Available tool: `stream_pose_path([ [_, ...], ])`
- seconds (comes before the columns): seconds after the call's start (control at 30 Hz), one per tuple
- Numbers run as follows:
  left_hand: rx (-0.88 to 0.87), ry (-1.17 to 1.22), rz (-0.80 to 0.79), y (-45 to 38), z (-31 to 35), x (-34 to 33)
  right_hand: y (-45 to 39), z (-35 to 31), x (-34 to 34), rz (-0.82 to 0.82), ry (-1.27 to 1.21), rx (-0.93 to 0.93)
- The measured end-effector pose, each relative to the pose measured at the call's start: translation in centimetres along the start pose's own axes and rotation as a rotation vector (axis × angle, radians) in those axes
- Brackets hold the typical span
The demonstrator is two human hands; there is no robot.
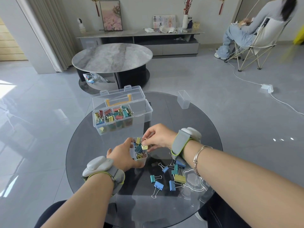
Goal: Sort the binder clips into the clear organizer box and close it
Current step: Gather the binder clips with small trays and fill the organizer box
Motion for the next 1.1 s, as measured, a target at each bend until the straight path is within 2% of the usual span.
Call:
stream_pose_path([
  [0.17, -0.006, -0.023, 0.006, 0.0, 0.1, 0.1, 0.5, -0.2, -0.9, -0.04, 0.059, 0.069],
  [0.33, 0.001, -0.004, 0.007, -0.1, 0.0, 0.0, 0.8, -0.8, -0.2, -0.004, 0.209, 0.161],
  [0.43, 0.003, -0.005, 0.012, -0.1, 0.0, 0.0, 1.0, -0.5, -0.1, 0.068, 0.149, 0.144],
  [0.6, 0.009, 0.0, 0.007, -0.1, -0.1, 0.0, 1.0, -0.6, 0.7, 0.293, 0.146, 0.193],
  [0.87, 0.016, 0.016, 0.004, -0.4, -0.4, -0.2, 2.1, 1.1, -0.9, 0.393, 0.192, 0.287],
  [1.1, 0.007, 0.031, 0.005, -0.3, -0.5, -0.2, 2.0, 1.0, -1.0, 0.321, 0.235, 0.376],
])
Point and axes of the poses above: each hand's wrist, its own y-axis away from the middle knuckle, its own x-axis out of the back of the hand, z = x × y, the point moved 5 cm from there along -y, towards the middle knuckle, and after that the axes turned 13 degrees about z, right-handed, at the moved point
